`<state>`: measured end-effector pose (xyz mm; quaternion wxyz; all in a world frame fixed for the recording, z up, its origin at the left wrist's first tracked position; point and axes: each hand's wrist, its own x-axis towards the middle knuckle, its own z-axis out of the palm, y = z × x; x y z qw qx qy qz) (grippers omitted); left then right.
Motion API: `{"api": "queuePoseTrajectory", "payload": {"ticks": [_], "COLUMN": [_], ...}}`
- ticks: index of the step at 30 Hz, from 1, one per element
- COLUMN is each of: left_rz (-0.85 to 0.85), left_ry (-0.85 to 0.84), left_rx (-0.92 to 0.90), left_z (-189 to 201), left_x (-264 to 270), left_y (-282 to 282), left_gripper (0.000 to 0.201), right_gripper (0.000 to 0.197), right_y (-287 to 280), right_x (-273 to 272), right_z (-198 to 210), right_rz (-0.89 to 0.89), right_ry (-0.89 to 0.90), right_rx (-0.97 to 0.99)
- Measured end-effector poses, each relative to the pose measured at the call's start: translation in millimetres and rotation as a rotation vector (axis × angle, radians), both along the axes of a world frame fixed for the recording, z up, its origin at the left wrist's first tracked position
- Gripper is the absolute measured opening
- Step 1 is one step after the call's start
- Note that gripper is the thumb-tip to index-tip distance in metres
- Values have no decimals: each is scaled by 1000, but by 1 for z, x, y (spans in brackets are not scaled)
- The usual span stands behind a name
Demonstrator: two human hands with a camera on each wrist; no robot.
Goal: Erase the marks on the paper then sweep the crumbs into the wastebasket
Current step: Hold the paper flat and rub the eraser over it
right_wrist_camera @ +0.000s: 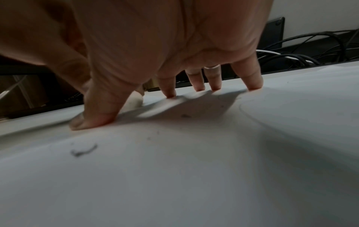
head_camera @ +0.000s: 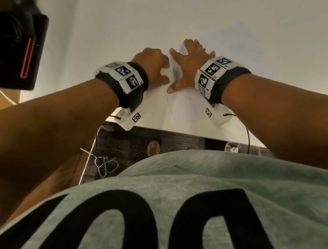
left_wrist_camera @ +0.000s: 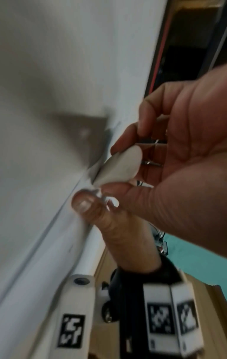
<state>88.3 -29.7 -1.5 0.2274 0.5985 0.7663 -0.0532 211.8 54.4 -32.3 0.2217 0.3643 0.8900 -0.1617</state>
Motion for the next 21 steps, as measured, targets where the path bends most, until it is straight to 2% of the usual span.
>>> {"api": "queuePoseTrajectory", "payload": {"ticks": [5,9,14,18,21], "left_rz": [51,18,18,25,-43], "left_ry": [-2,-16,-39,-42,-43], "left_rx": [34,38,33,35,8], "left_z": [0,-2,0,0,-6], "left_x": [-12,-15,-18,-14,-2], "left_y": [6,10,11,7,-4], "left_gripper": [46,46,47,48,49], "right_gripper": [125,128,114,122,126], "right_y": [-8,-15,-13,-6,-4], "right_x": [3,5,9,11,8], "right_z": [2,3,3,3,3], "right_rz": [-57,-113,-16,48,68], "right_ry": [-18,-47,103,37,-21], "right_rx": [-17,25,-31,-40,-34]}}
